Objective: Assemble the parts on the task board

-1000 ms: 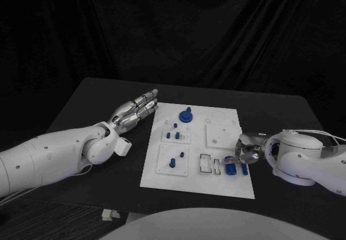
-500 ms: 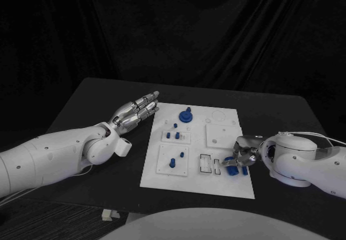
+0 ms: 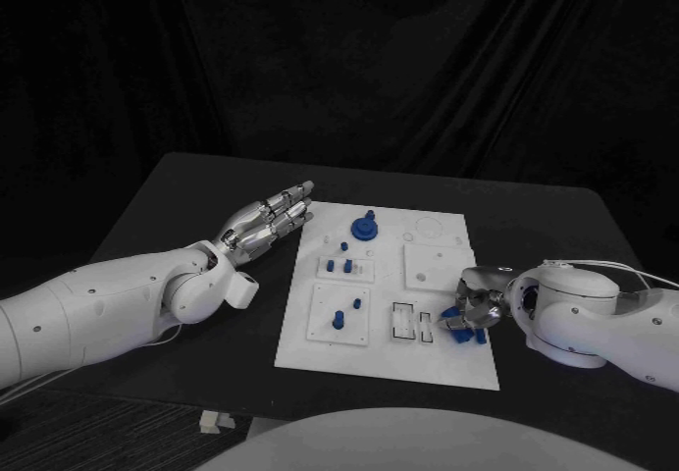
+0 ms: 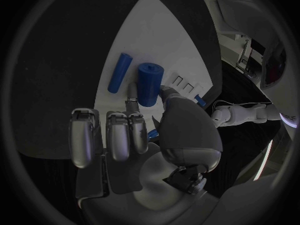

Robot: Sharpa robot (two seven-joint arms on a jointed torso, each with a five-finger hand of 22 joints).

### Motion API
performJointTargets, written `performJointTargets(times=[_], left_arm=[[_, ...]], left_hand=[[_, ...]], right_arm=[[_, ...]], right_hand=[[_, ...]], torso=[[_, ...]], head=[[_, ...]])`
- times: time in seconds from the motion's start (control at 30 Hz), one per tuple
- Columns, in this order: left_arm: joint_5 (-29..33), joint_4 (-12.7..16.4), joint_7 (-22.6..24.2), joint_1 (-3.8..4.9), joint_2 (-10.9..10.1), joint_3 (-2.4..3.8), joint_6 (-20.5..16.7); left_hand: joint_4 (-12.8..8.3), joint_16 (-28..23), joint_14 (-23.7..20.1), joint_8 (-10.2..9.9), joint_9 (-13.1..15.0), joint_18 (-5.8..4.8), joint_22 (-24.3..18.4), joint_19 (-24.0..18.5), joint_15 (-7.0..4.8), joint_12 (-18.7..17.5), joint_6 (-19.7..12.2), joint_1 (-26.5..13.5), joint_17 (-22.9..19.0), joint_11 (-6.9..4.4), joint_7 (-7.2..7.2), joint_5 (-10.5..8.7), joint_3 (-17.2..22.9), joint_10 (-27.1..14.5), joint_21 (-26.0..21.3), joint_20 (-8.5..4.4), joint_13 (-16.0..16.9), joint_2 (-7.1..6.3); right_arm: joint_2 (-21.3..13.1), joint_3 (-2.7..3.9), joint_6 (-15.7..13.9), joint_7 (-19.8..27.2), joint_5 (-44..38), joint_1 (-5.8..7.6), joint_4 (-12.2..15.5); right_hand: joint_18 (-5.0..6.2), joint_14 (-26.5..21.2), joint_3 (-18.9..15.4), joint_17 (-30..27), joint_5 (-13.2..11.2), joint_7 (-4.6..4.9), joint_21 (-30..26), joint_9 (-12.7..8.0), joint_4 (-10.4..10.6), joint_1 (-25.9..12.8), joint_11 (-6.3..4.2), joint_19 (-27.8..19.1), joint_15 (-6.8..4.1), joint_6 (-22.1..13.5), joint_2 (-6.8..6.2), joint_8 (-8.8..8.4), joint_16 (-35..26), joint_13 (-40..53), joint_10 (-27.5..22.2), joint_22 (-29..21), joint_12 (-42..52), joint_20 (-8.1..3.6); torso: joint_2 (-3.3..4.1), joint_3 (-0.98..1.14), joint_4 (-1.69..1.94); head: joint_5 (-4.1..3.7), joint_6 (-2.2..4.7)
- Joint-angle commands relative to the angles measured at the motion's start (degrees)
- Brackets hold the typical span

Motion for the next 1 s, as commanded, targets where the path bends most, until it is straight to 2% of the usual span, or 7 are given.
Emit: performJointTargets(times=[0.03, 0.07, 0.27, 0.5, 0.63, 0.73, 1.0], left_arm=[[0.32, 0.09, 0.38, -0.09, 0.11, 0.06, 0.89], [0.32, 0.09, 0.36, -0.1, 0.1, 0.06, 0.92], [0.32, 0.06, 0.23, -0.12, 0.01, 0.06, 1.16], [0.32, 0.17, 0.09, -0.13, -0.1, 0.06, 1.21], [0.32, 0.16, 0.02, -0.14, -0.06, 0.06, 1.14], [0.32, 0.19, -0.02, -0.14, -0.01, 0.06, 1.09], [0.32, 0.16, -0.1, -0.14, 0.24, 0.06, 1.15]], left_hand=[[-0.04, -0.21, -0.02, 0.3, 0.05, 0.25, 0.09, -0.09, 0.58, 0.27, -0.15, 0.6, -0.07, 0.38, 0.56, 0.28, 0.3, 0.07, -0.2, 0.46, 0.06, -0.15], [-0.05, -0.21, -0.02, 0.3, 0.05, 0.24, 0.09, -0.09, 0.6, 0.29, -0.15, 0.63, -0.07, 0.37, 0.63, 0.31, 0.31, 0.08, -0.2, 0.48, 0.07, -0.14], [0.2, -0.21, -0.02, 0.35, 0.05, 0.26, 0.2, -0.04, 0.86, 0.37, -0.12, 0.44, -0.07, 0.45, 1.28, 0.17, 0.31, 0.11, -0.16, 0.8, 0.08, -0.01], [0.25, -0.21, -0.02, 0.41, 0.07, 0.3, 0.22, -0.03, 0.95, 0.5, 0.01, 0.36, -0.07, 0.43, 1.79, 0.16, 0.31, 0.15, -0.14, 0.95, 0.11, 0.02], [0.25, -0.21, -0.02, 0.41, 0.07, 0.3, 0.22, -0.03, 0.95, 0.5, 0.01, 0.36, -0.07, 0.43, 1.79, 0.16, 0.31, 0.15, -0.14, 0.95, 0.11, 0.02], [0.24, -0.21, -0.02, 0.42, 0.07, 0.31, 0.22, -0.03, 0.96, 0.56, 0.03, 0.35, -0.07, 0.46, 1.91, 0.18, 0.31, 0.17, -0.14, 0.98, 0.12, 0.02], [0.26, -0.21, -0.02, 0.46, 0.09, 0.33, 0.23, -0.02, 0.98, 0.58, 0.13, 0.32, -0.07, 0.43, 2.14, 0.17, 0.3, 0.18, -0.14, 1.02, 0.12, 0.02]], right_arm=[[0.0, -0.12, -2.45, 0.57, -0.37, -0.33, -0.01], [0.0, -0.12, -3.1, 0.73, -0.37, -0.33, 0.03], [-0.16, -0.11, -7.88, 1.74, 4.07, -0.35, 0.56], [-1.28, -0.07, -12.69, 2.29, 16.56, -0.25, 2.52], [-1.84, -0.05, -14.48, 2.27, 24.27, 0.58, 3.71], [-1.86, -0.04, -14.72, 1.78, 30.61, 1.48, 4.43], [-0.67, -0.05, -13.38, 0.81, 36.4, 2.14, 4.31]], right_hand=[[-0.4, 5.96, 3.8, 15.08, 5.33, -0.23, -0.31, 0.21, -3.35, 2.57, 0.23, 4.19, -0.08, 0.04, 1.23, -0.4, 0.15, 15.1, 5.88, 13.79, 0.14, 0.03], [-0.4, 5.96, 4.91, 15.08, 7.96, -0.32, -0.32, 0.44, -4.37, 3.5, 0.14, 4.19, -0.16, 0.0, 1.14, -0.43, 0.15, 15.1, 5.88, 13.79, 0.14, -0.03], [-0.35, 5.96, 8.61, 15.08, 14.03, -0.28, -0.48, 2.23, -7.91, 5.45, 0.07, 4.1, -0.19, 0.0, 0.99, 0.27, 0.15, 15.1, 5.88, 13.73, 0.14, -0.12], [-0.25, 5.96, 9.25, 15.08, 14.74, -0.34, -0.88, 2.86, -7.91, 4.51, -0.02, 3.88, 0.04, 0.0, 1.32, 0.57, 0.15, 15.1, 5.88, 13.58, 0.14, 0.01], [-0.18, 5.96, 9.6, 15.08, 13.9, -0.45, -1.11, 3.45, -7.75, 3.2, -0.11, 3.75, 0.17, -0.14, 1.52, 0.77, 0.15, 15.1, 5.88, 13.49, 0.14, 0.17], [-0.12, 5.96, 9.95, 15.08, 12.42, -0.5, -1.3, 3.95, -7.79, 2.29, -0.16, 3.66, 0.19, -0.32, 1.79, 0.9, 0.15, 15.1, 5.88, 13.42, 0.14, 0.22], [-0.01, 5.96, 10.1, 15.08, 4.17, -0.53, -1.71, 5.01, -7.57, -0.62, -0.18, 3.46, 0.25, -0.84, 2.66, 0.94, 0.15, 15.1, 5.88, 13.27, 0.14, 0.31]], torso=[[0.02, 0.03, 0.04], [0.04, 0.03, 0.03], [0.06, 0.01, -0.05], [0.07, 0.0, 0.03], [0.07, -0.01, 0.22], [0.09, -0.07, 0.1], [0.16, -0.02, 0.06]], head=[[0.03, -0.01], [0.03, -0.01], [0.1, -0.01], [0.33, -0.01], [0.1, -0.01], [0.21, -0.01], [0.22, -0.01]])
